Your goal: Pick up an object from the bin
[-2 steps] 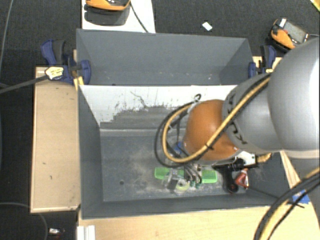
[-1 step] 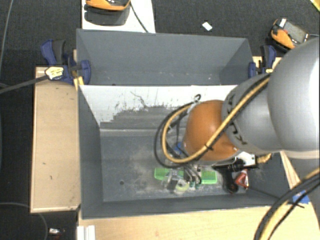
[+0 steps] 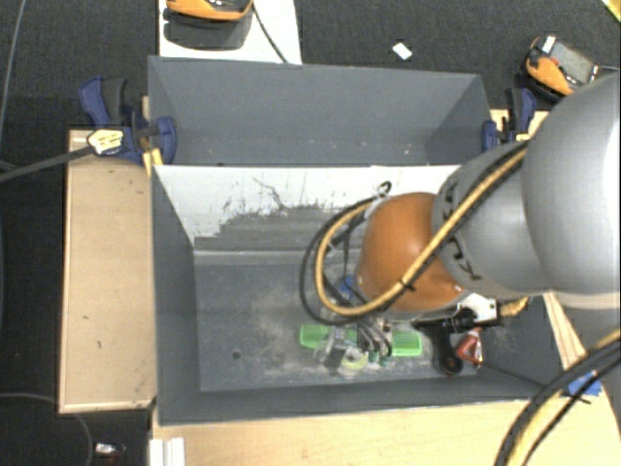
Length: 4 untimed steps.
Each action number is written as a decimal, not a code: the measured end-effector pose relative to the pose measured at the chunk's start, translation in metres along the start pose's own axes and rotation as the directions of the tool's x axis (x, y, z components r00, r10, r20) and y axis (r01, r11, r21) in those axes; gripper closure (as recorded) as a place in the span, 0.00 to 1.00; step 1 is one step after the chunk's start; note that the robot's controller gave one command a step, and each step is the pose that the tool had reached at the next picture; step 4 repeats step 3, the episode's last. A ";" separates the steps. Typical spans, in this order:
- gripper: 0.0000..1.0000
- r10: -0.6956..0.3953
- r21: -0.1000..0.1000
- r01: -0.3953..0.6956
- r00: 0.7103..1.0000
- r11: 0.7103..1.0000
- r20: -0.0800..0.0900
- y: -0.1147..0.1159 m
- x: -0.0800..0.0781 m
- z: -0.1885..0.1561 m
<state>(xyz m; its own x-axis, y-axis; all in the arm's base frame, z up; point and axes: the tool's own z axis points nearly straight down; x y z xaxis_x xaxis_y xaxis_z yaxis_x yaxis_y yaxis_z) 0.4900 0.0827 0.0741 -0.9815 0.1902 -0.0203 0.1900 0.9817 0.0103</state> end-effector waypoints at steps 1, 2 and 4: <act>1.00 0.001 0.002 -0.001 1.000 1.000 -0.006 0.000 0.001 -0.030; 1.00 0.002 -0.001 -0.002 1.000 1.000 0.001 0.000 -0.001 -0.055; 1.00 0.002 0.003 -0.002 1.000 1.000 -0.010 0.000 0.001 -0.080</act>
Offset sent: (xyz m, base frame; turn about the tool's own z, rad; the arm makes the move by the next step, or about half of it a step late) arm -0.0023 -0.0004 0.0441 0.0004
